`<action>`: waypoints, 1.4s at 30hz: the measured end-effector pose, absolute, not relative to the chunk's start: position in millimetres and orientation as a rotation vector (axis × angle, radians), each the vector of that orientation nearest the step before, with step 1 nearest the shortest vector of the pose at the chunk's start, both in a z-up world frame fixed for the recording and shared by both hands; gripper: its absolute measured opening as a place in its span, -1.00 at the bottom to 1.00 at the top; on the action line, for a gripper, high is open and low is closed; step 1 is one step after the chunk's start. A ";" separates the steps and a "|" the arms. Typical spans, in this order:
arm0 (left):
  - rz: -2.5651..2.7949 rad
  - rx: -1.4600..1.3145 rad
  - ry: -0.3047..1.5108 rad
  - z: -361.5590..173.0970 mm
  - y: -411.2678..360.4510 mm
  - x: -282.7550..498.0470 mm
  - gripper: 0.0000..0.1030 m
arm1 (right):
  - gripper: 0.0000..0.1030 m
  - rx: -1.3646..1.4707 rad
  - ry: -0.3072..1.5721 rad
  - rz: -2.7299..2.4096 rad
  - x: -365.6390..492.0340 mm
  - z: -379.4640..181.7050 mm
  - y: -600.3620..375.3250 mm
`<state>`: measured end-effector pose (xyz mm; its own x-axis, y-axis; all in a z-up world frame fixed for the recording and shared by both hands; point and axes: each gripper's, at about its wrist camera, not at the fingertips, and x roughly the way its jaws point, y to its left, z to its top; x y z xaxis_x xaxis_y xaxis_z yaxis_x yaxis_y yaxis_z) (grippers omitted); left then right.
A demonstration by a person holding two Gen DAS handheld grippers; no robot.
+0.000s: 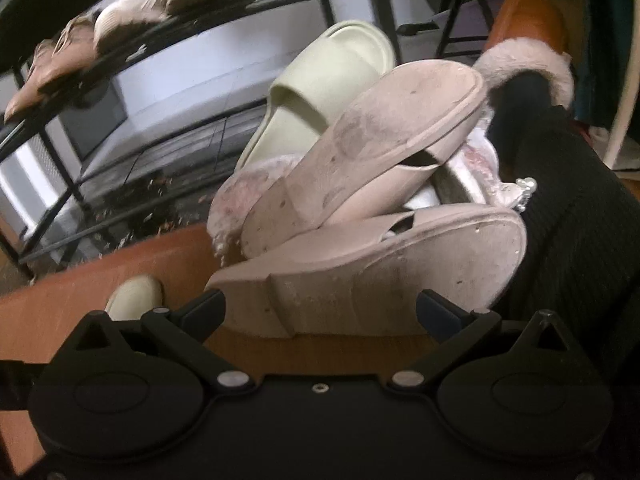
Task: Organize scattered shoes
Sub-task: 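Position the left gripper over the cream slide slipper on the floor, then grasp the cream slide slipper with the left gripper and lift it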
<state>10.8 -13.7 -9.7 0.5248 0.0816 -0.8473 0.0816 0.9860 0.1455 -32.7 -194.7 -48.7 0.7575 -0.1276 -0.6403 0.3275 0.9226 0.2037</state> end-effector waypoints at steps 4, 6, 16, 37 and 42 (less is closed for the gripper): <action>0.000 0.168 1.033 -12.8 -6.6 8.5 0.99 | 1.00 0.283 0.700 -0.247 -30.4 -50.6 -190.2; 0.004 0.167 1.035 -14.4 -13.1 13.7 0.99 | 1.00 0.267 0.716 -0.244 -29.3 -51.6 -187.9; 0.001 0.144 1.055 -18.2 -13.1 18.4 0.99 | 1.00 0.222 0.759 -0.282 -26.1 -56.2 -183.2; -0.115 0.155 0.925 9.5 -43.7 47.4 0.99 | 1.00 0.281 0.619 -0.345 -35.9 -43.5 -196.9; -0.129 0.169 0.900 14.7 -50.5 58.2 0.99 | 1.00 0.307 0.630 -0.346 -32.9 -44.3 -199.9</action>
<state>58.2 -50.5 14.7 0.6152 -0.0401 -0.7873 0.1820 0.9790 0.0924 -32.9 -199.9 -44.3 0.7545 -0.2199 -0.6183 0.4036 0.8984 0.1730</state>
